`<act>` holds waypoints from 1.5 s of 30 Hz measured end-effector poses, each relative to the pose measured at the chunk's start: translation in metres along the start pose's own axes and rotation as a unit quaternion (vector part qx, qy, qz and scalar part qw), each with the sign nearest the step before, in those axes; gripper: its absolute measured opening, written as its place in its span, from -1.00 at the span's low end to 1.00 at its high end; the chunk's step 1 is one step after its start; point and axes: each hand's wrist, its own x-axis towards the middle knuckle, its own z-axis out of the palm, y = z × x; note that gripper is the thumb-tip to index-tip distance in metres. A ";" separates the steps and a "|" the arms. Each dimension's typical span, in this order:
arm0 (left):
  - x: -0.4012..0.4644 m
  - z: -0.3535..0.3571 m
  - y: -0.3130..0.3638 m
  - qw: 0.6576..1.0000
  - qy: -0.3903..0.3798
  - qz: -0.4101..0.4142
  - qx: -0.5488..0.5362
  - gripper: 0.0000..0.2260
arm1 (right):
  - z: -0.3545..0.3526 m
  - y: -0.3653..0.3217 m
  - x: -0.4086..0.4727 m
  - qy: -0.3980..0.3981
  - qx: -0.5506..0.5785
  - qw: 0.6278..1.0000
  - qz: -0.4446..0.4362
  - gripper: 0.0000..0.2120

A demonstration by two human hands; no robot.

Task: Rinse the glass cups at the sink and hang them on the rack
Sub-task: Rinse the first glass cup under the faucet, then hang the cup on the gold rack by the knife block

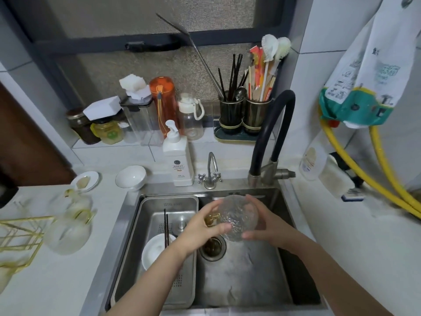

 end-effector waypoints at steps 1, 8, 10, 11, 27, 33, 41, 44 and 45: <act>-0.002 0.001 0.002 1.000 -0.001 0.002 -0.001 -0.36 | 0.000 0.002 0.000 0.002 -0.014 1.000 -0.003 0.03; -0.015 0.014 -0.003 0.998 -0.036 -0.008 0.055 -0.12 | -0.005 0.016 -0.005 -0.002 -0.097 0.995 0.002 0.11; -0.018 0.019 -0.009 0.997 -0.028 -0.014 0.065 -0.04 | -0.005 0.017 -0.006 -0.010 -0.130 0.991 0.002 0.12; -0.020 0.022 -0.010 0.997 -0.025 -0.013 0.073 -0.02 | -0.004 0.017 -0.006 -0.012 -0.136 0.991 0.000 0.10; -0.072 0.000 -0.018 0.988 0.122 0.010 0.096 -0.05 | 0.046 -0.009 0.017 -0.042 -0.186 0.978 -0.084 -0.07; -0.135 -0.066 -0.026 0.973 0.202 0.025 0.108 -0.08 | 0.128 -0.057 0.039 -0.055 -0.249 0.959 -0.128 -0.05; -0.256 -0.182 -0.064 0.948 0.304 -0.028 0.091 0.02 | 0.298 -0.119 0.075 -0.122 -0.321 0.912 -0.223 -0.07; -0.296 -0.223 -0.081 0.938 0.332 -0.048 0.090 -0.03 | 0.357 -0.135 0.089 -0.148 -0.319 0.903 -0.245 -0.11; -0.308 -0.236 -0.086 0.934 0.343 -0.050 0.090 -0.03 | 0.375 -0.139 0.094 -0.155 -0.313 0.904 -0.247 -0.10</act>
